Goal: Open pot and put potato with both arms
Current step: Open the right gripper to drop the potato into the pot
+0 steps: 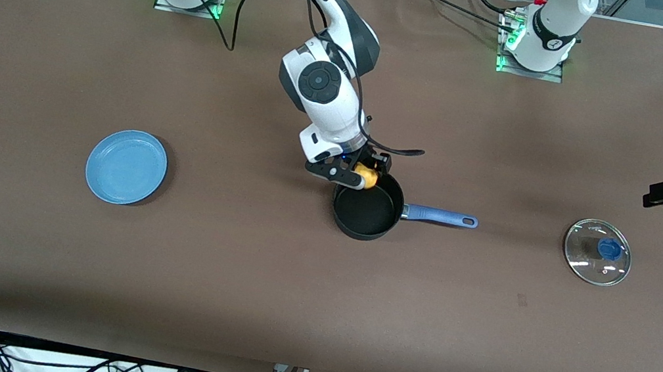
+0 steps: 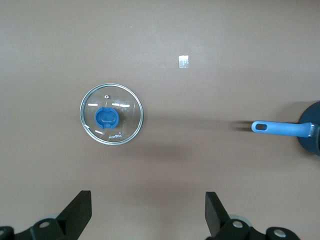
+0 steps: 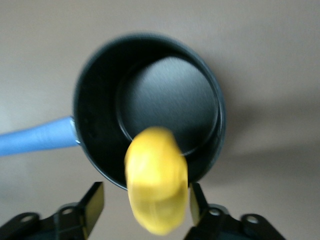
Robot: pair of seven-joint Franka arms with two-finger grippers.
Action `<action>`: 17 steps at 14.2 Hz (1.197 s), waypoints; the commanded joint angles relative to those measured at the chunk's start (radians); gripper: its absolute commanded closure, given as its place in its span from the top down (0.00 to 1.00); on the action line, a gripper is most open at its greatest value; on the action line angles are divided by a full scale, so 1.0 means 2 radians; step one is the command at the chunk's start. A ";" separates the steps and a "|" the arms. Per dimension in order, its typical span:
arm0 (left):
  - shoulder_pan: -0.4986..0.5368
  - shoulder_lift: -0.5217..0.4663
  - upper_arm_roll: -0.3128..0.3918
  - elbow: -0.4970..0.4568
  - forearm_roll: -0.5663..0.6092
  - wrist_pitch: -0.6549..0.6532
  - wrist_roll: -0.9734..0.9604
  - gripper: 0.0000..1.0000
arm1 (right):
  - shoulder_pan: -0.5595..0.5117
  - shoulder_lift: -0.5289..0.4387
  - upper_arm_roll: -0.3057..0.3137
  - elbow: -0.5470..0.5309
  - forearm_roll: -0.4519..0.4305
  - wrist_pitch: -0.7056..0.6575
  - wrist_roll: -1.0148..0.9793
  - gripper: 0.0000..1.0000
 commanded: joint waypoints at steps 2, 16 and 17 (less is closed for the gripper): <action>-0.012 -0.016 0.002 -0.004 0.000 -0.033 -0.046 1.00 | -0.005 -0.008 -0.003 0.025 -0.018 -0.044 0.022 1.00; -0.018 0.004 0.002 0.021 -0.008 -0.033 -0.041 1.00 | -0.036 -0.184 -0.228 0.012 -0.026 -0.329 -0.264 1.00; -0.018 0.004 0.002 0.021 -0.008 -0.033 -0.042 1.00 | -0.037 -0.223 -0.237 -0.019 -0.027 -0.346 -0.291 1.00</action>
